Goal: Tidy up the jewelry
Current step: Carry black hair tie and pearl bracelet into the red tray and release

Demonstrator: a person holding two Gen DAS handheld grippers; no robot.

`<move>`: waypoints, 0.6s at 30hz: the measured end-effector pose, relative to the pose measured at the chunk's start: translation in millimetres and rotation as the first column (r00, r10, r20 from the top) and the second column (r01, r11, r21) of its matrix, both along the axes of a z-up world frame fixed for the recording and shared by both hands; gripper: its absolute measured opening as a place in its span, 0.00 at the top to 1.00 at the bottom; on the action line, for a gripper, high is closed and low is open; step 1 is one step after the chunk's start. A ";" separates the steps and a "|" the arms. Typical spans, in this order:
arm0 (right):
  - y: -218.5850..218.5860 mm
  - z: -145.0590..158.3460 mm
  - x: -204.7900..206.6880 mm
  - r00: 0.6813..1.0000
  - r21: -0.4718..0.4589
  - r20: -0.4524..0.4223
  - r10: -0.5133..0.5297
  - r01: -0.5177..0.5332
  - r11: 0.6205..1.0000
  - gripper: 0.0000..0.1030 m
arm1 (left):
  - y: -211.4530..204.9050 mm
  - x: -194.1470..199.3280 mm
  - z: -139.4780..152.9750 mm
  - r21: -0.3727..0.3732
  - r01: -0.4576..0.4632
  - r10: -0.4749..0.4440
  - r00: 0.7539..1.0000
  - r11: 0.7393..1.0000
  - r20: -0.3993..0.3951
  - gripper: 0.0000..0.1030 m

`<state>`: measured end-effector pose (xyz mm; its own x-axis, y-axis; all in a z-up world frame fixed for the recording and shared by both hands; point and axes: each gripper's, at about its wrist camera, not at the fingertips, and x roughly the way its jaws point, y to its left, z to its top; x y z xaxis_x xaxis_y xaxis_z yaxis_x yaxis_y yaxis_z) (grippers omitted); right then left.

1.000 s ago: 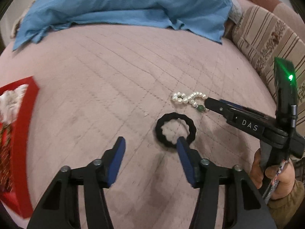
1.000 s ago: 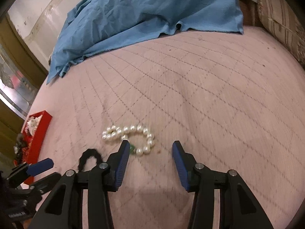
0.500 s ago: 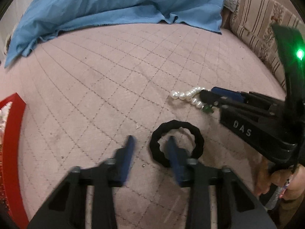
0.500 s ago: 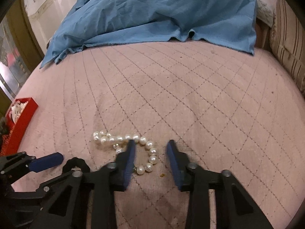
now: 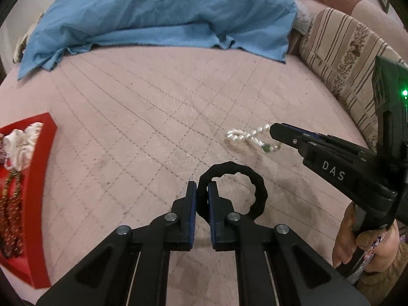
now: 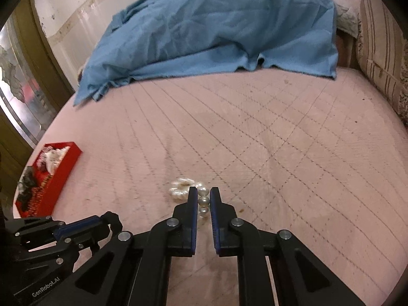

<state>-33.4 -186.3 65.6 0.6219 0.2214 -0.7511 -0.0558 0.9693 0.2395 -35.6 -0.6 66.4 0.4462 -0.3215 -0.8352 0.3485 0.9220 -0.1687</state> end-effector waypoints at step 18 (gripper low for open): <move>27.0 57.0 -70.7 0.997 0.030 0.076 -0.006 0.003 1.000 0.90 | 49.6 -60.7 58.2 0.062 -0.107 0.098 0.985 0.992 0.140 0.92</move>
